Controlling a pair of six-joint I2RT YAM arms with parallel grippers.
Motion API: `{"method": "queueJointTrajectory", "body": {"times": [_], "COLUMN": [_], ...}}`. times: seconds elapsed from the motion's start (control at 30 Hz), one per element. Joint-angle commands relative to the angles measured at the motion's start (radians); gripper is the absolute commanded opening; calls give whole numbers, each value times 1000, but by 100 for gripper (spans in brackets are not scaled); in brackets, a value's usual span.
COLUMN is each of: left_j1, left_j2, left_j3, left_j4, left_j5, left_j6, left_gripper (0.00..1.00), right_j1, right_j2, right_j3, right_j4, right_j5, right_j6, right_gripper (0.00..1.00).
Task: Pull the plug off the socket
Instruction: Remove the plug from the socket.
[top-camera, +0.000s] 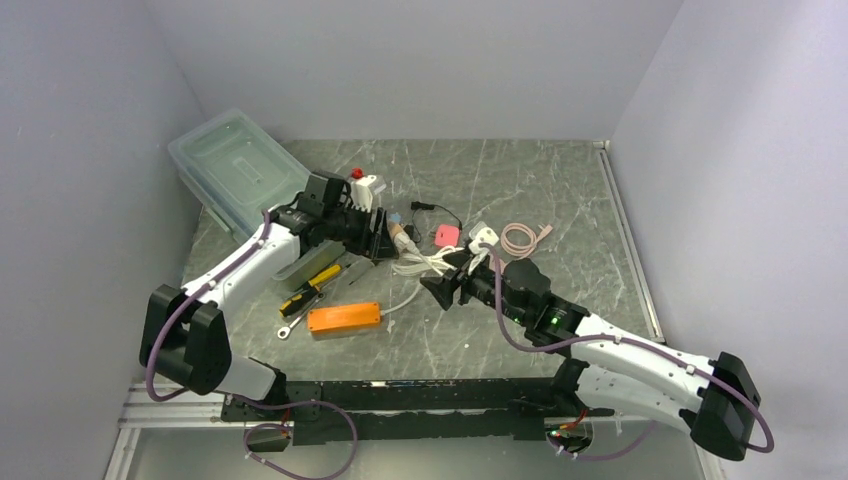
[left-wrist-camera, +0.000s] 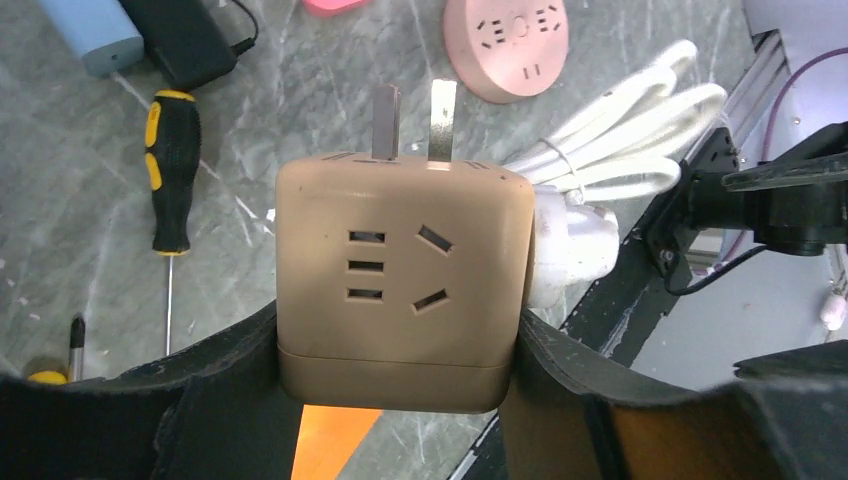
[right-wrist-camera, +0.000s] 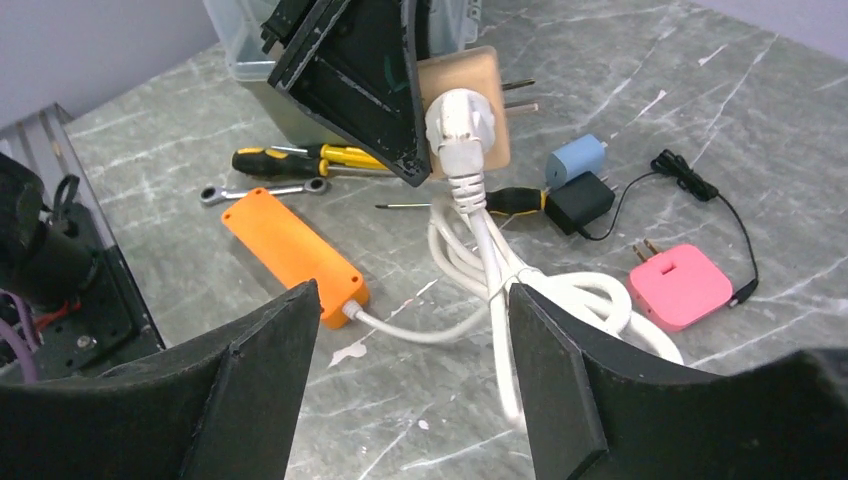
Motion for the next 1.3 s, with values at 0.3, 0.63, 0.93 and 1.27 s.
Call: {"method": "queueJointTrajectory", "body": {"times": [0.3,0.63,0.93,1.27], "left_j1": [-38,-69,-70,-76], "left_j2": [8,55,60,59], "left_j3": [20,39,36,37], "left_j4": [-10,-36,-26,-25], "left_j5": [63,44,57,68], "left_j6": [47,57,47,50], "left_gripper": [0,0,0,0], "right_j1": [-12,-19,-19,-19], "right_j2": [166,259,292,339], "right_j3": [94,130,138,167], "right_j4": [124,132,114,105], "right_j5": [56,34,40,58], "right_j6": [145,108,101,89], "right_gripper": [60,48,47,34]}}
